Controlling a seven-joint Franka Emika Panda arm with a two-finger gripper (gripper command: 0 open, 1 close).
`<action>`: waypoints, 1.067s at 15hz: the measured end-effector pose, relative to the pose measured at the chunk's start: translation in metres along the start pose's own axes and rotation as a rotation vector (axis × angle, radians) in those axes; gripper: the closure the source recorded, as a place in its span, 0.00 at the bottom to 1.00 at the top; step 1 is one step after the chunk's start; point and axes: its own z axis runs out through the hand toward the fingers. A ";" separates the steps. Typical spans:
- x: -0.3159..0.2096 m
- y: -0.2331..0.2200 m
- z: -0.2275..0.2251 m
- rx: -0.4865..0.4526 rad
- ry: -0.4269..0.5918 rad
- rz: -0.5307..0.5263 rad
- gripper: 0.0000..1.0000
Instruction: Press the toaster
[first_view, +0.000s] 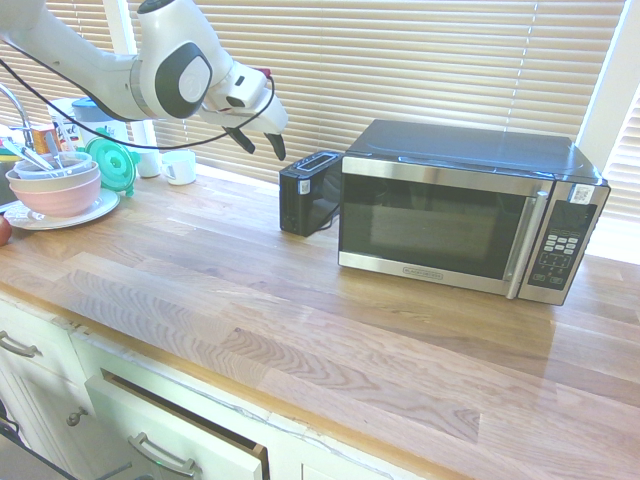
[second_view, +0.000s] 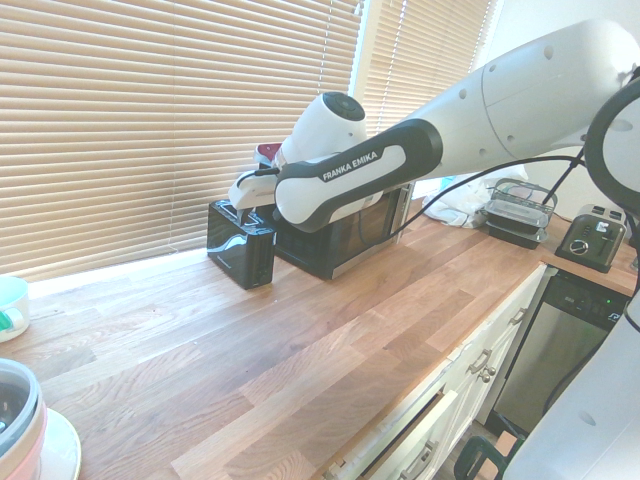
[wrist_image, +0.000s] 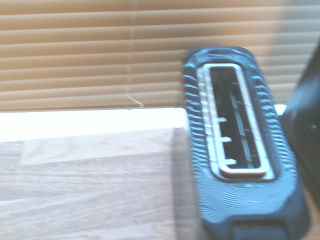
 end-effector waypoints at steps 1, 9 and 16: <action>0.003 0.004 0.002 -0.007 -0.004 0.003 0.00; 0.018 -0.004 0.022 -0.035 -0.020 -0.015 1.00; 0.014 -0.004 0.024 -0.052 -0.042 -0.040 1.00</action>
